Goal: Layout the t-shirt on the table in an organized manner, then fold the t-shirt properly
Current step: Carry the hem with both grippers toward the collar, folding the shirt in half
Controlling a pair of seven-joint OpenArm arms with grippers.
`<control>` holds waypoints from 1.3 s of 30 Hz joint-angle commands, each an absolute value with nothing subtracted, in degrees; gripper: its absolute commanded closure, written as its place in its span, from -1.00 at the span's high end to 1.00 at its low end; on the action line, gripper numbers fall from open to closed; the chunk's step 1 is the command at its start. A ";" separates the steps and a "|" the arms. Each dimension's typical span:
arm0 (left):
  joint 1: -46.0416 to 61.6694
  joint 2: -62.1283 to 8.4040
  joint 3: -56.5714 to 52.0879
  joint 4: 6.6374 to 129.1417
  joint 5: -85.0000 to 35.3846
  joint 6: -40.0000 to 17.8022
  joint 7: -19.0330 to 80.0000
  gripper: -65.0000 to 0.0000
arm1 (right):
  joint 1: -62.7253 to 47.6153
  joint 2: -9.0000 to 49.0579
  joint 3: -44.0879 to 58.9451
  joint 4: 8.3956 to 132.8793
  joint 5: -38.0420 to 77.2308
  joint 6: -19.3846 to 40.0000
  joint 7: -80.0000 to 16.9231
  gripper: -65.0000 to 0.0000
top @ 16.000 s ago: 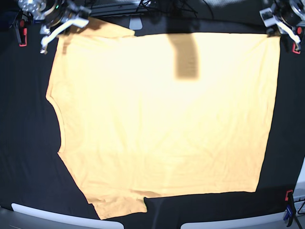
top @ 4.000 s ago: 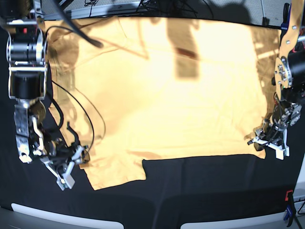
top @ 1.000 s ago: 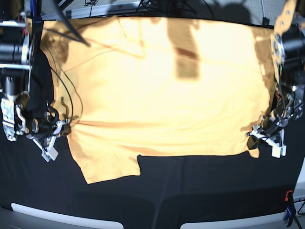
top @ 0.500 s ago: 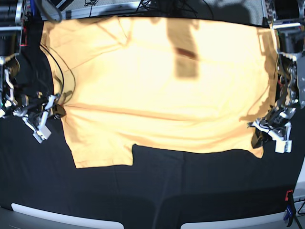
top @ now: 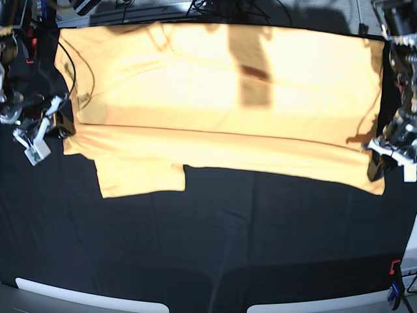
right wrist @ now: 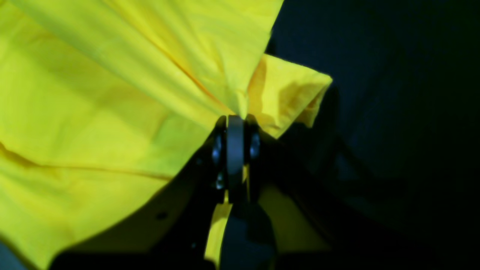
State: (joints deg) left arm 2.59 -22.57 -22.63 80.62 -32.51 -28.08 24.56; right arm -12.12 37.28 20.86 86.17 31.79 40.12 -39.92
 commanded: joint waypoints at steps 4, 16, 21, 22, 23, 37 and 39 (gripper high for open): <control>7.44 -23.68 -24.58 86.83 -33.06 -28.08 22.94 -1.00 | -17.32 38.54 24.67 91.70 33.30 40.00 -39.09 -1.00; 16.38 -23.68 -24.82 89.10 -32.75 -28.08 25.54 -1.00 | -29.76 31.88 39.40 100.53 33.26 40.00 -39.55 -1.00; 18.33 -23.70 -24.82 89.14 -29.50 -28.05 26.15 -1.00 | -31.64 31.73 39.75 100.51 33.23 40.00 -40.62 -1.00; 18.74 -23.70 -24.82 89.14 -28.86 -28.08 26.11 -1.00 | -31.64 31.73 39.75 100.51 33.21 40.00 -41.41 -1.00; 19.07 -23.70 -24.82 89.14 -28.42 -28.05 26.13 -1.00 | -31.59 31.73 39.75 100.51 33.23 40.00 -42.41 -1.00; 19.35 -23.86 -24.82 89.14 -26.35 -28.03 31.00 -0.25 | -31.22 31.75 39.75 100.49 33.26 40.00 -45.45 -0.27; 19.35 -23.97 -24.82 89.14 -26.37 -28.03 30.87 -0.05 | -30.72 31.75 39.75 100.49 33.30 40.00 -44.49 -0.11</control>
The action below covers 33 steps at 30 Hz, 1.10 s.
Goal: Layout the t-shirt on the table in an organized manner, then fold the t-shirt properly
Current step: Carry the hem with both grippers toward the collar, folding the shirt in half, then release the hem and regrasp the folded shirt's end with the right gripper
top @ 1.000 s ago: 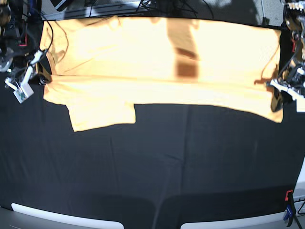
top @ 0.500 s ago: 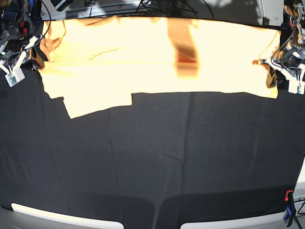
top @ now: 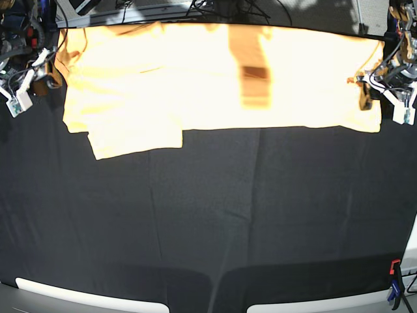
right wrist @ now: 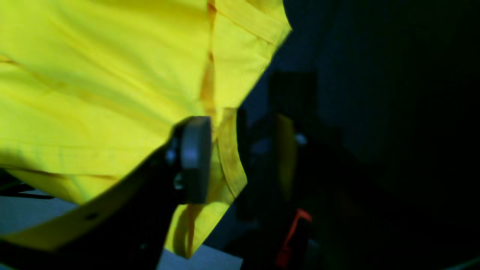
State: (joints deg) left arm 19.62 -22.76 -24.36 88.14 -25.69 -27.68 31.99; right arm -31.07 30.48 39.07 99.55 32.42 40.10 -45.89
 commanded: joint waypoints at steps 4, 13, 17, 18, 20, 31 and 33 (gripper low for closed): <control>19.18 -25.39 -24.82 89.14 -26.37 -27.99 28.86 -0.05 | -27.35 31.75 39.72 100.49 33.45 40.00 -44.73 -0.10; 14.68 -27.16 -24.82 89.27 -26.63 -21.02 27.16 -0.05 | -13.56 31.77 27.27 99.31 33.39 33.41 -49.78 -0.10; 13.32 -26.63 -24.80 89.32 -27.73 -21.21 26.94 -0.05 | -4.82 31.73 18.09 92.99 31.59 30.57 -53.71 -0.10; 13.28 -26.52 -24.73 89.34 -28.67 -21.47 26.94 -0.05 | -2.70 31.73 16.21 90.61 31.46 30.04 -53.93 -0.10; 13.30 -26.52 -24.53 89.69 -30.55 -21.96 26.96 -0.05 | 1.50 31.57 13.21 85.91 31.73 29.04 -54.30 -0.10; 13.30 -26.52 -24.53 90.76 -30.13 -22.09 26.94 -0.05 | 19.07 29.04 3.16 64.79 28.73 28.49 -65.08 -0.10; 13.28 -26.52 -24.53 90.76 -30.06 -22.09 26.92 -0.05 | 19.51 29.04 1.67 64.03 28.71 28.49 -66.30 -0.10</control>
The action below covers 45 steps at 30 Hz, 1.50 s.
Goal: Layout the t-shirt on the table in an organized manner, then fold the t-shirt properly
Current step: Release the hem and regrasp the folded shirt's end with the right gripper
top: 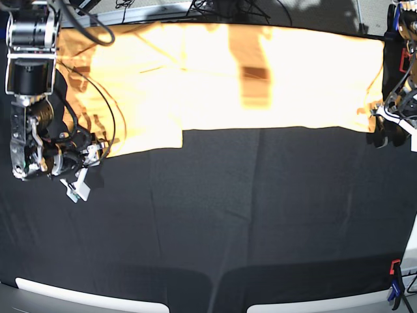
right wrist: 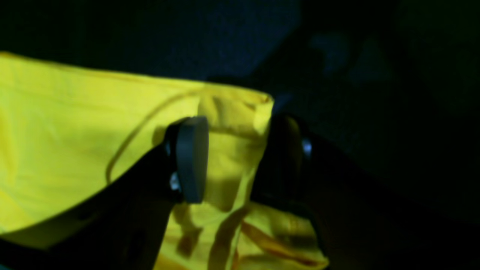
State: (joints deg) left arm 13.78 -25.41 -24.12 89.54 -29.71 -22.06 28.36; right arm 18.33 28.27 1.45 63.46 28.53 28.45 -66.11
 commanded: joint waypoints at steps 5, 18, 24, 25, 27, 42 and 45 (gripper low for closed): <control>13.30 -26.52 -24.53 90.76 -30.06 -22.09 25.76 -0.05 | 19.49 29.06 0.99 64.05 30.50 28.51 -66.76 -0.40; 13.32 -26.52 -24.53 90.74 -30.04 -22.09 25.41 -0.05 | 16.19 29.45 1.15 76.75 30.48 34.50 -67.24 -1.00; 13.32 -26.52 -24.53 90.74 -30.04 -22.09 25.23 -0.05 | 5.96 29.36 1.15 94.78 30.44 33.19 -67.24 -1.00; 13.32 -26.52 -24.53 90.74 -30.04 -22.09 25.23 -0.05 | 3.75 29.34 1.15 97.54 30.46 32.86 -67.24 -1.00; 13.32 -26.52 -24.53 90.74 -30.04 -22.09 25.23 -0.05 | -0.86 29.34 1.15 103.11 30.44 32.49 -67.22 -1.00; 13.32 -26.52 -24.53 90.74 -30.04 -22.09 25.21 -0.05 | -28.73 29.32 1.13 123.81 30.41 32.56 -59.51 -1.00; 13.32 -26.52 -24.53 90.74 -30.04 -22.09 25.21 -0.05 | -31.11 29.34 1.13 123.81 30.44 32.60 -59.24 -1.00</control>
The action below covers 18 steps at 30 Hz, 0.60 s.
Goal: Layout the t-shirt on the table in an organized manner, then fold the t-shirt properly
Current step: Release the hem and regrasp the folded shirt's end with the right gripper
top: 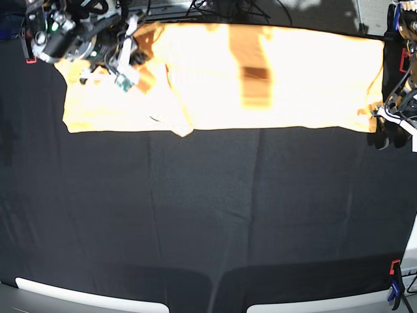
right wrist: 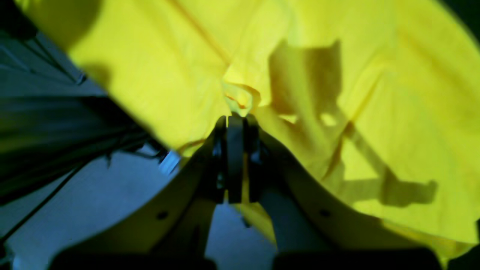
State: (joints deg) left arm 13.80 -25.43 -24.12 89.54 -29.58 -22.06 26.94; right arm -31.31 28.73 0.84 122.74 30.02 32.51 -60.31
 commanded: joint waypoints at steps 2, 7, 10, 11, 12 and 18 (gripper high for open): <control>13.32 -26.52 -24.53 90.74 -30.04 -22.09 25.21 -0.05 | -32.29 29.32 1.08 123.81 30.46 32.60 -58.08 -1.00; 13.32 -26.52 -24.53 90.74 -30.04 -22.09 25.23 -0.05 | -32.51 29.32 1.08 123.81 30.48 32.60 -57.63 -1.00; 13.32 -26.52 -24.53 90.74 -30.04 -22.09 25.26 -0.05 | -32.49 29.34 1.08 123.81 30.50 32.60 -57.60 -0.65; 13.32 -26.52 -24.53 90.74 -30.04 -22.09 25.26 -0.05 | -32.49 29.34 1.08 123.81 30.68 32.60 -57.56 -0.47; 13.34 -26.52 -24.53 90.74 -30.02 -22.09 25.28 -0.05 | -32.38 29.34 1.08 123.81 31.18 32.62 -57.56 -0.31; 14.17 -26.57 -24.67 90.74 -26.35 -22.28 26.09 -0.05 | -30.57 29.36 1.10 123.81 33.21 35.83 -55.24 -0.17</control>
State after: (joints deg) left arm 14.31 -25.45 -24.12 89.56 -25.89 -22.31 27.20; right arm -30.79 28.71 0.84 122.74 32.80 35.22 -56.42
